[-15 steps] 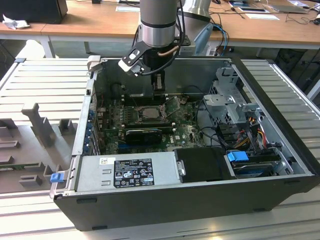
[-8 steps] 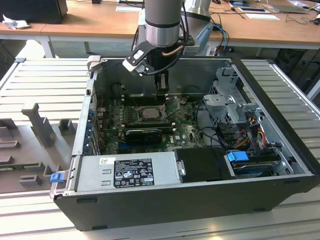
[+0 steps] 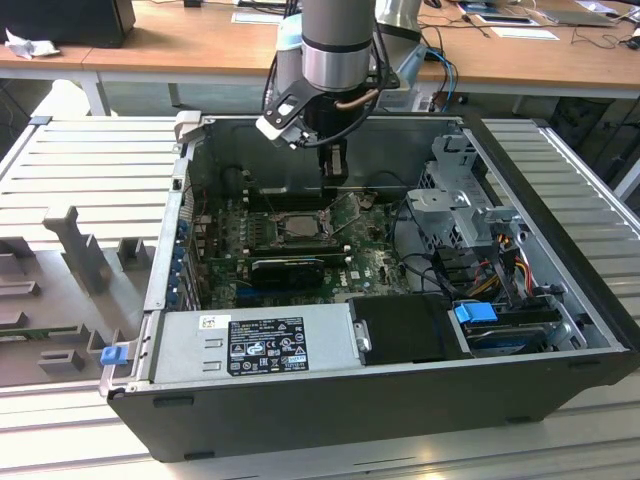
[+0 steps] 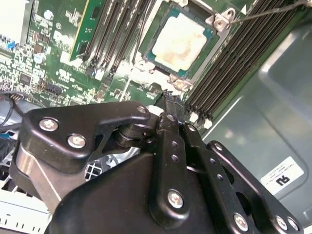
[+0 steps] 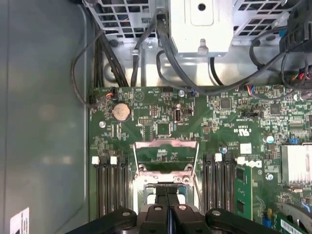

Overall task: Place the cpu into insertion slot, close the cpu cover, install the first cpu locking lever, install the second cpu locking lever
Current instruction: 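Close the cpu cover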

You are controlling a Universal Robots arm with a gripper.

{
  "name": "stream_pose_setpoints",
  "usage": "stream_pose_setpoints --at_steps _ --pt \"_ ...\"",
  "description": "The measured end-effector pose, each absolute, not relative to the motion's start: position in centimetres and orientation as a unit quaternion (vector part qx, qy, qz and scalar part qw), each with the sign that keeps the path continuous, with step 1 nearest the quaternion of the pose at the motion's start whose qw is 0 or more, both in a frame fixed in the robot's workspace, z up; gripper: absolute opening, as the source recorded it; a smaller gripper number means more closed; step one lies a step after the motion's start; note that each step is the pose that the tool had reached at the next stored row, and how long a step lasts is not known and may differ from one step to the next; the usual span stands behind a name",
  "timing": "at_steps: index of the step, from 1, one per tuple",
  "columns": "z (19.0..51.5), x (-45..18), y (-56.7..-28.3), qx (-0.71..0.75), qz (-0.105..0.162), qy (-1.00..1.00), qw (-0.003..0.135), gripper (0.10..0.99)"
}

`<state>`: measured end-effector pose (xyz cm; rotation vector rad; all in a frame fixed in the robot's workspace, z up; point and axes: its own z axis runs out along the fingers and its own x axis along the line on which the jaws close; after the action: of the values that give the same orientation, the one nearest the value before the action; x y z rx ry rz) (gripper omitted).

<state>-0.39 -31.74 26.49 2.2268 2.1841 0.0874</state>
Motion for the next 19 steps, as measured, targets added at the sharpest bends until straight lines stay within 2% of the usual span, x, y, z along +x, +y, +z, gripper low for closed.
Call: stream_pose_setpoints --at_steps 19 --pt "26.5 1.9 -31.6 0.714 0.028 0.700 0.011 0.106"
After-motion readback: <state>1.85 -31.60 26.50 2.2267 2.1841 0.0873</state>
